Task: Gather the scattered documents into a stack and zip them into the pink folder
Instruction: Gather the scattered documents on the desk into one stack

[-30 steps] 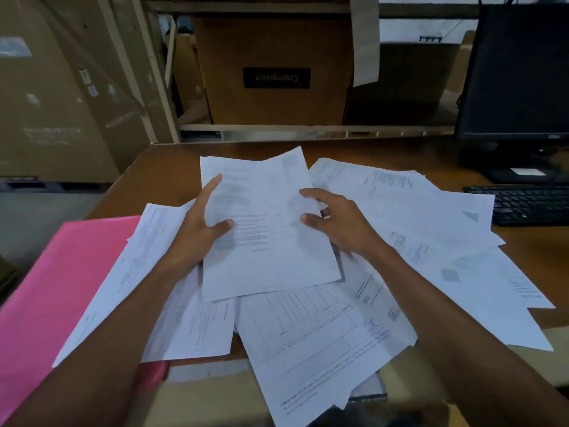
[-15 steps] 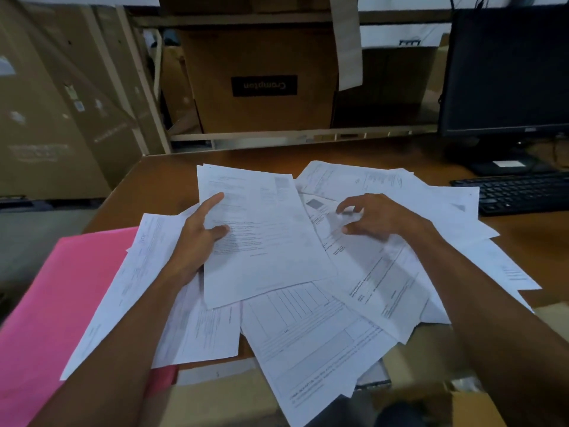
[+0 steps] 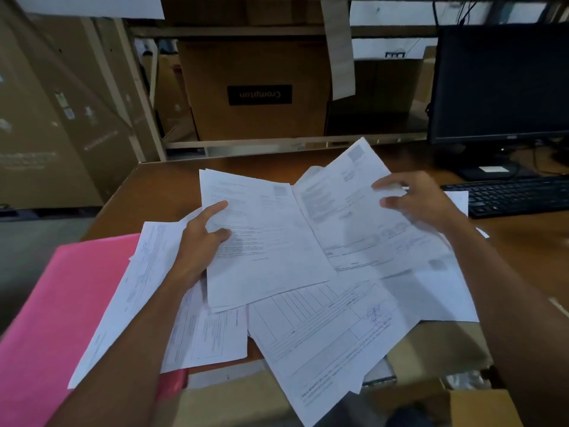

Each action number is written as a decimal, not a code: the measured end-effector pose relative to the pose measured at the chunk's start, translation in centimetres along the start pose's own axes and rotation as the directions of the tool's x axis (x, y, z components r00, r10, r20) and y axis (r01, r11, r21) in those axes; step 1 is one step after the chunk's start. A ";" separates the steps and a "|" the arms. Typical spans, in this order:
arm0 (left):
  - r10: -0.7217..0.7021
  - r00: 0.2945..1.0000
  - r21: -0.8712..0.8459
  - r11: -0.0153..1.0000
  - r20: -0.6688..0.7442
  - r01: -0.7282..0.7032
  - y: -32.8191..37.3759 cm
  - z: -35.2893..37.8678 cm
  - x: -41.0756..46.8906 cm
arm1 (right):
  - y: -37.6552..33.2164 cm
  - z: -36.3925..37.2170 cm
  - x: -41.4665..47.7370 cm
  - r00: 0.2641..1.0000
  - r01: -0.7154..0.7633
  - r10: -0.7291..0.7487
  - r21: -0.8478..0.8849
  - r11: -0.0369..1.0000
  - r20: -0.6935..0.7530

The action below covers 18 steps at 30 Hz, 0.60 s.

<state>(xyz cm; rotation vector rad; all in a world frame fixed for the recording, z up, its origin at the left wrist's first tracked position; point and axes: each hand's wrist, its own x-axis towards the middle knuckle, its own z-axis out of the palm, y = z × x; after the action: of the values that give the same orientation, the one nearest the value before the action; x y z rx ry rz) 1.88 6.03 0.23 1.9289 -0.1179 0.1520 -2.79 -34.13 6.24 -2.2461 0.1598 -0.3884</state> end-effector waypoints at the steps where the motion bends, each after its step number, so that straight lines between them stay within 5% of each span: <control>1: 0.004 1.000 0.007 1.000 0.001 -0.004 0.1 0.0 0.0 | 0.1 -0.4 0.0 0.999 0.048 -0.044 0.132 0.990 -0.030; 5: -0.001 1.000 0.005 1.000 0.004 0.001 0.1 0.1 -0.1 | -1.4 -2.3 -0.1 0.960 0.241 -0.083 0.644 0.726 -0.266; 7: -0.007 1.000 0.001 1.000 0.017 0.007 0.1 0.1 0.0 | -1.7 -2.3 0.0 0.982 0.169 0.007 0.888 0.427 -0.190; 8: -0.009 1.000 0.001 1.000 0.022 0.009 0.2 0.1 0.0 | -1.6 -1.9 0.2 0.990 0.105 0.050 0.928 0.358 -0.131; 9: -0.006 1.000 0.005 1.000 0.024 0.006 0.3 0.2 -0.1 | -1.4 -1.0 0.5 0.990 0.053 0.098 0.911 0.409 -0.102; 12: -0.003 0.999 0.025 1.000 0.039 0.002 0.4 0.3 -0.2 | -0.6 2.4 0.7 0.987 0.006 0.066 0.445 0.896 -0.145; 18: -0.050 0.995 -0.167 0.984 0.084 0.063 1.0 0.7 -0.7 | -3.1 8.6 -0.6 0.993 0.080 -0.098 0.230 0.970 0.070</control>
<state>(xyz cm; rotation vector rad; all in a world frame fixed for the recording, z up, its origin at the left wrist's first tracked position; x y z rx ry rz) 1.11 4.99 0.83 1.7667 -0.1249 0.0266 -0.55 -25.74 3.26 -2.0437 -0.0274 -0.3449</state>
